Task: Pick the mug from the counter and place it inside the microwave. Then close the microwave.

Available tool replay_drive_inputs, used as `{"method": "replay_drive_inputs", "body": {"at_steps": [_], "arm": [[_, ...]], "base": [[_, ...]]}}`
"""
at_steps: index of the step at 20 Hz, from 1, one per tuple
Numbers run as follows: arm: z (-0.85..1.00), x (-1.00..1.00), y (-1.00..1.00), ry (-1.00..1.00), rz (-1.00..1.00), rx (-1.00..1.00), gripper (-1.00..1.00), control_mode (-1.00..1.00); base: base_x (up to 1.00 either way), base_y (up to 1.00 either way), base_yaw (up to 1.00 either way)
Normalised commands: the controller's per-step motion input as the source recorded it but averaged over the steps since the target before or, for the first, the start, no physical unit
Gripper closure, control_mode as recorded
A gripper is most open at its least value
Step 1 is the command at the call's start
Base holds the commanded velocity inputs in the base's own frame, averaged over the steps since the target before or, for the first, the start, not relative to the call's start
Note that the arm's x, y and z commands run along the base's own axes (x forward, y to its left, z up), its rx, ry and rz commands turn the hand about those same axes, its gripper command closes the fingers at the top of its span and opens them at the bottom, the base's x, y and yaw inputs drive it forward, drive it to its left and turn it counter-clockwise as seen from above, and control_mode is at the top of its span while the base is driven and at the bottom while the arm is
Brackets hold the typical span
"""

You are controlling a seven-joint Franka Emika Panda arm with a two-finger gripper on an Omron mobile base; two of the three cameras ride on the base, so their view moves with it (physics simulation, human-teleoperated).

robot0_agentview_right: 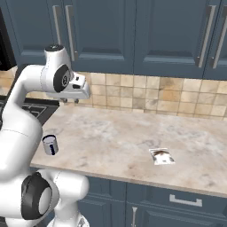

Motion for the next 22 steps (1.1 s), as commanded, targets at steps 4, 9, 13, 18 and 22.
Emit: {"method": "replay_drive_inputs", "body": {"at_steps": [4,9,13,18,22], "arm": [[0.00,-0.47,0.00,0.00,0.04,0.00,-1.00,-1.00],[-0.22,-0.44,0.03,0.01,0.18,0.00,-1.00,-1.00],[-0.52,-0.21,0.24,0.00,0.35,0.00,-1.00,-1.00],[-0.48,-0.02,0.51,0.02,0.33,-0.05,-1.00,-1.00],[-0.33,-0.14,0.56,0.04,0.21,-0.16,-1.00,-1.00]], "base": [[0.00,0.00,0.00],[0.00,0.00,0.00],[0.00,0.00,0.00],[0.00,0.00,0.00],[0.00,0.00,0.00]]}}
